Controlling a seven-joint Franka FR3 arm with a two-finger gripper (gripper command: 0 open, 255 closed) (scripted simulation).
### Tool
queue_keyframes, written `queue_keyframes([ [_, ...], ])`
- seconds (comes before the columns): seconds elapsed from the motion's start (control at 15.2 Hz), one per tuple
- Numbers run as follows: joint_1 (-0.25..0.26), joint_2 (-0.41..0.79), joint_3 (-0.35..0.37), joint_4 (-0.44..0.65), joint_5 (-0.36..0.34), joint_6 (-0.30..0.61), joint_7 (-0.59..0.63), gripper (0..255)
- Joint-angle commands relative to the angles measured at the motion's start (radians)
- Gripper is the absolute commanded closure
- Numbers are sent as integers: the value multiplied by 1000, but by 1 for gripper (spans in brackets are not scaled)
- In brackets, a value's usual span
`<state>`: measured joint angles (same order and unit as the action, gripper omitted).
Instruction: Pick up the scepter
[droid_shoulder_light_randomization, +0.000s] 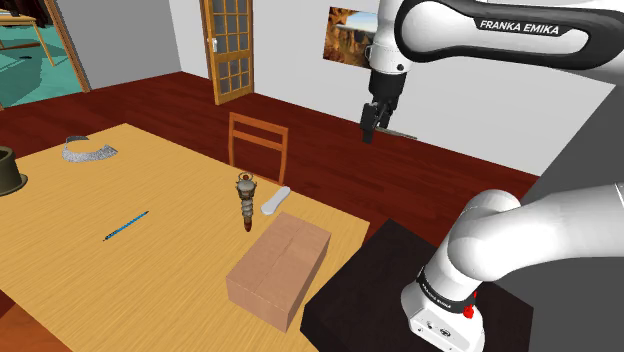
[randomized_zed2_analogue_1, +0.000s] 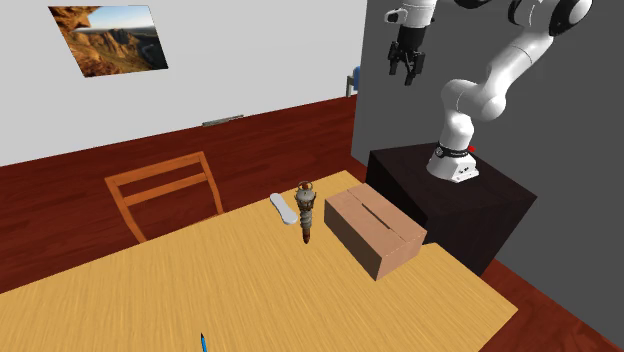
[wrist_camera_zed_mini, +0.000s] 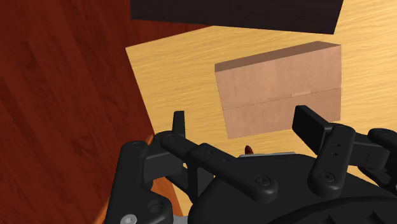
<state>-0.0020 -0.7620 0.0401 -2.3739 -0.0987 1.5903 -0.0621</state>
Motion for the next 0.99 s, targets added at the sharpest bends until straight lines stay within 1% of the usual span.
queue_keyframes([
  [0.0, 0, 0, 0, 0, 0, 0, 0, 0],
  [0.46, 12, 198, 33, -11, 24, 226, 56, 0],
  [0.92, 20, 435, 66, 48, 27, 423, 110, 0],
])
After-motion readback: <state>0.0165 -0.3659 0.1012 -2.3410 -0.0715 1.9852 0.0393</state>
